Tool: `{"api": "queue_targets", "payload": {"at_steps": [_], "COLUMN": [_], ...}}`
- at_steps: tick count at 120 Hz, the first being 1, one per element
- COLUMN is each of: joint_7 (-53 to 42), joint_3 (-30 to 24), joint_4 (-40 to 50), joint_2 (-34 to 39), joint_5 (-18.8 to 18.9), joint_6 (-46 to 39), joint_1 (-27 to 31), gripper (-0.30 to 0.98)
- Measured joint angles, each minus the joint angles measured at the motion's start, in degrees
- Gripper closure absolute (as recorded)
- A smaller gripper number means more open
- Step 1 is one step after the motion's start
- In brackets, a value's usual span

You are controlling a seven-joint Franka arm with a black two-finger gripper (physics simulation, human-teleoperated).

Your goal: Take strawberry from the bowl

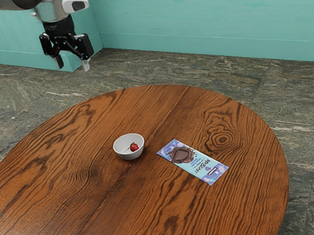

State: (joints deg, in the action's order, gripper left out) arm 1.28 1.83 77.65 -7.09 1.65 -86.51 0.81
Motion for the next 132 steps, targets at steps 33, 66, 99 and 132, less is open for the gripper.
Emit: {"api": "queue_targets", "payload": {"at_steps": [33,66,99,132], "joint_7": [0.16,0.36,0.66,6.25], "joint_3": [-0.11,-0.05,0.31,0.48], "joint_4": [-0.5,1.88,6.27,10.11], "joint_2": [-1.4,-11.72,-18.08,-19.09], "joint_5": [-0.12,-0.46,-1.17,-1.55], "joint_6": [-0.24,-8.38,-19.45,-25.83], "joint_1": [0.08,-1.78,-3.57,-3.09], "gripper": [0.02,0.02,0.02,0.02]}}
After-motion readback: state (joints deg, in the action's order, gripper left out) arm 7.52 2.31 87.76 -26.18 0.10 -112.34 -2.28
